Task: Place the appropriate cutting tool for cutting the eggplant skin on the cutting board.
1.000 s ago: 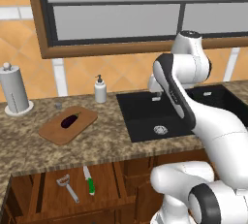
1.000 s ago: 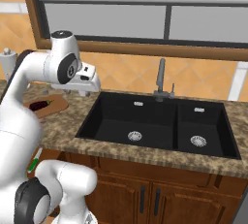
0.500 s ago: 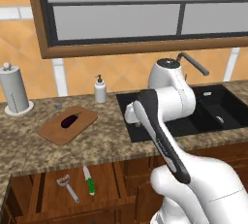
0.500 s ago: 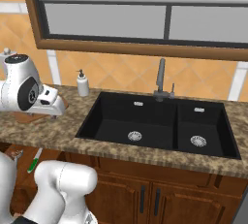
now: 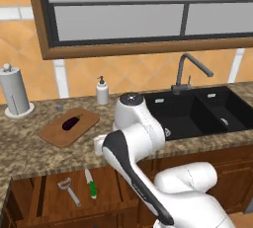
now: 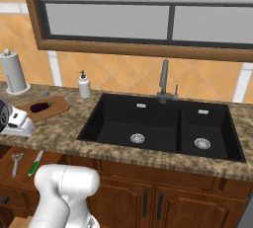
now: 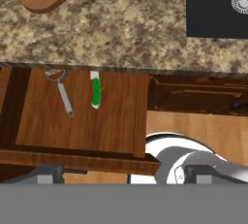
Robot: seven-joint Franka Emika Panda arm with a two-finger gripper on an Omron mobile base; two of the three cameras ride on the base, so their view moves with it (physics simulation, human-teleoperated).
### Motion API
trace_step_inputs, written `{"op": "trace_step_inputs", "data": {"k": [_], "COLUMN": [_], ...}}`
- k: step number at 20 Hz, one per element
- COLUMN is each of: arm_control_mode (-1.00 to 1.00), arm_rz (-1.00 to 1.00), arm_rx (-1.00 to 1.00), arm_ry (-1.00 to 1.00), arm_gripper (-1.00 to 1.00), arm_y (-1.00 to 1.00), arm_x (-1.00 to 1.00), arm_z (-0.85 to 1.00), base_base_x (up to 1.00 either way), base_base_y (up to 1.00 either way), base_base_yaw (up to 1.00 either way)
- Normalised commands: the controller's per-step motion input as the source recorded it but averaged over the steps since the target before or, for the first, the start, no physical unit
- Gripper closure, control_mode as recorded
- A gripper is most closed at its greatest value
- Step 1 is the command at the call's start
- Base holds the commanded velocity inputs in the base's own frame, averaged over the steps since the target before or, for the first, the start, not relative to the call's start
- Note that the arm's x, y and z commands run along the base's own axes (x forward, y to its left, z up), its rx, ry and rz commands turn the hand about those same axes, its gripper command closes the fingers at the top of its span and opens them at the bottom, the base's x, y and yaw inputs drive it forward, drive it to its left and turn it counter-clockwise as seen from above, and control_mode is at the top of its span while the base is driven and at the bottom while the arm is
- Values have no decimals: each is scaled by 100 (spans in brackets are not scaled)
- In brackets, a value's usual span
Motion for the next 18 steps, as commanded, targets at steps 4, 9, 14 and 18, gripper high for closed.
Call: {"op": "trace_step_inputs", "data": {"k": [4, 9, 14, 18], "arm_control_mode": [-100, -100, -100, -100], "arm_rz": [-7, -11, -5, 0], "arm_rx": [0, 0, 0, 0], "arm_ry": [8, 15, 8, 7], "arm_gripper": [-100, -100, -100, -100], "arm_y": [100, 77, 55, 34], "arm_x": [-16, -7, 0, 0], "arm_z": [-54, -56, -59, -65], "base_base_x": [0, 0, 0, 0], "base_base_y": [0, 0, 0, 0], "base_base_yaw": [0, 0, 0, 0]}}
